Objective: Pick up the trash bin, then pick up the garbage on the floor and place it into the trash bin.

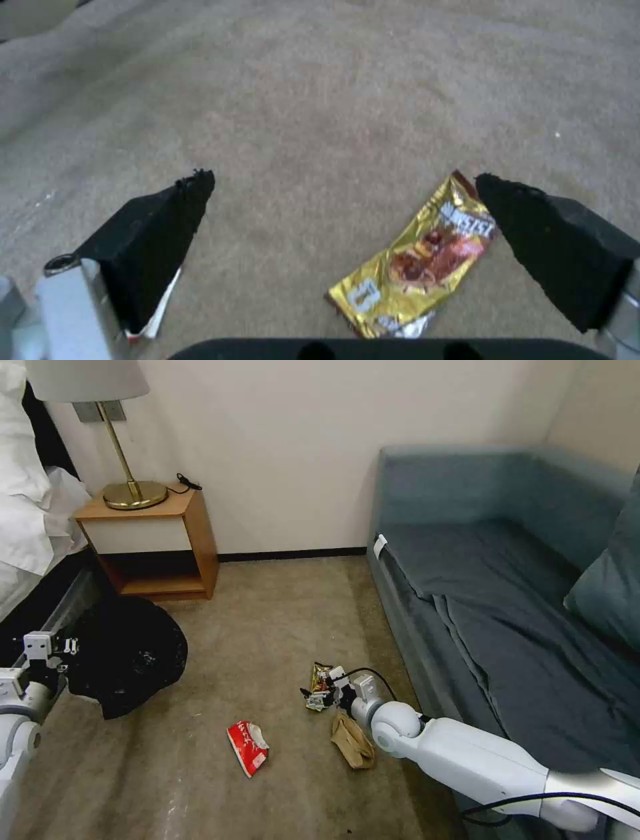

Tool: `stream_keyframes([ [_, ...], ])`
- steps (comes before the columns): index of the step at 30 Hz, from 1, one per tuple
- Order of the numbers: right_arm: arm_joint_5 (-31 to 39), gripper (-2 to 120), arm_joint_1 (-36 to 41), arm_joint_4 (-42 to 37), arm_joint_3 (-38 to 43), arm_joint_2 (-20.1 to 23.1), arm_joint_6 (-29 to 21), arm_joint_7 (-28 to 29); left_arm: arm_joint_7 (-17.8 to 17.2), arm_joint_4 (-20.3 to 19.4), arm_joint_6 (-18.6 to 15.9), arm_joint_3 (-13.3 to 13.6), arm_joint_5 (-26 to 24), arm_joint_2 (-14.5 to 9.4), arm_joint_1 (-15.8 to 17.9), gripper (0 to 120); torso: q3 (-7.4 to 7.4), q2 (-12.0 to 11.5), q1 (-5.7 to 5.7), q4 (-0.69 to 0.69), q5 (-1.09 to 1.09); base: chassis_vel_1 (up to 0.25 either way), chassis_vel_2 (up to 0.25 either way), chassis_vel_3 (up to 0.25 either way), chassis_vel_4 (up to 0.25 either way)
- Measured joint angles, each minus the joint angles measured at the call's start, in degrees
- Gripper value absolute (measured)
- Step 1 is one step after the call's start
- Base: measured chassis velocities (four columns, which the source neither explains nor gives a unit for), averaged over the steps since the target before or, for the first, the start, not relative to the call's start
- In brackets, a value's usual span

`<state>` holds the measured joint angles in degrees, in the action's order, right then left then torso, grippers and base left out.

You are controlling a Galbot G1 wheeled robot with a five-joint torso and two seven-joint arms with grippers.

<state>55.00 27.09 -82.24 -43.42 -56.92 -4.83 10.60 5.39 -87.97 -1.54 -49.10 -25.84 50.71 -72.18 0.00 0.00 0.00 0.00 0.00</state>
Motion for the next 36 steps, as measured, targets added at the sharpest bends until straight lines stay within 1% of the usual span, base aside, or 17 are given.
stream_keyframes([
  [2, 0.40, 100, -0.45, -0.45, -0.34, 0.01, -0.13, 0.16, 0.06, -0.16, 0.01, 0.15, 0.30, 0.54, -0.05, 6, 0.00, 0.00, 0.00, 0.00, 0.00, -0.060, 0.066, 0.062, -0.060],
  [18, 0.57, 100, -0.72, -1.40, -1.05, 0.16, -0.91, 1.41, 0.17, -1.17, 0.00, -0.19, 0.28, 0.49, -1.32, 6, 0.00, 0.00, 0.00, 0.01, 0.01, -0.071, 0.061, 0.069, -0.069],
  [19, 0.58, 100, -0.83, -2.16, -1.46, 0.34, -2.51, 2.82, 0.18, -1.42, 0.00, -0.19, 0.27, 0.69, -1.64, 6, 0.00, 0.00, 0.00, 0.00, 0.01, 0.000, 0.000, 0.000, 0.000],
  [21, 0.84, 100, -0.96, -2.57, -1.68, 0.47, -3.23, 3.33, 0.19, -1.52, 0.00, -0.19, 0.27, 0.76, -1.77, 6, 0.00, 0.00, 0.00, 0.00, 0.00, 0.000, 0.000, 0.000, 0.000],
  [22, 1.53, 100, -1.45, -3.47, -2.46, 0.77, -4.68, 4.40, 0.20, -1.73, 0.01, -0.11, 0.28, 0.89, -2.08, 6, 0.00, 0.00, 0.00, -0.02, 0.00, 0.000, 0.000, 0.000, 0.000],
  [24, 2.23, 100, -2.34, -4.28, -3.73, 0.95, -5.80, 5.10, 0.25, -1.82, 0.25, 0.07, 0.43, 1.02, -2.42, 6, 0.00, 0.00, 0.00, -0.02, 0.00, 0.000, 0.000, 0.000, 0.000],
  [28, 2.77, 100, -3.09, -4.50, -4.58, 0.97, -6.37, 5.34, 0.28, -1.81, 0.47, 0.16, 0.51, 1.05, -2.60, 6, 0.00, 0.00, 0.00, -0.01, 0.00, 0.000, 0.000, 0.000, 0.000],
  [31, 5.28, 100, -6.59, -4.58, -8.18, 0.85, -8.72, 5.43, 0.37, -1.04, 1.60, 0.32, 1.02, 1.04, -3.06, 6, -0.01, 0.00, 0.00, 0.02, 0.00, 0.000, 0.000, 0.000, 0.000],
  [33, 7.06, 100, -9.71, -4.58, -11.81, 0.92, -10.52, 4.44, 0.44, -0.38, 2.38, 0.04, 1.11, 0.79, -3.62, 6, -0.01, 0.00, 0.00, 0.00, -0.01, 0.000, 0.000, 0.000, 0.000],
  [34, 7.06, 100, -9.71, -4.58, -11.81, 0.92, -10.52, 4.44, 0.44, -0.38, 2.38, 0.04, 1.11, 0.79, -3.62, 6, -0.01, 0.00, 0.00, 0.00, -0.01, 0.000, 0.000, 0.000, 0.000],
  [36, 9.27, 100, -12.14, -4.69, -15.70, 0.83, -12.20, 3.46, 0.58, -0.02, 2.94, -0.51, 1.21, 0.65, -4.95, 6, -0.01, 0.00, 0.00, 0.01, -0.01, 0.000, 0.000, 0.000, 0.000],
])
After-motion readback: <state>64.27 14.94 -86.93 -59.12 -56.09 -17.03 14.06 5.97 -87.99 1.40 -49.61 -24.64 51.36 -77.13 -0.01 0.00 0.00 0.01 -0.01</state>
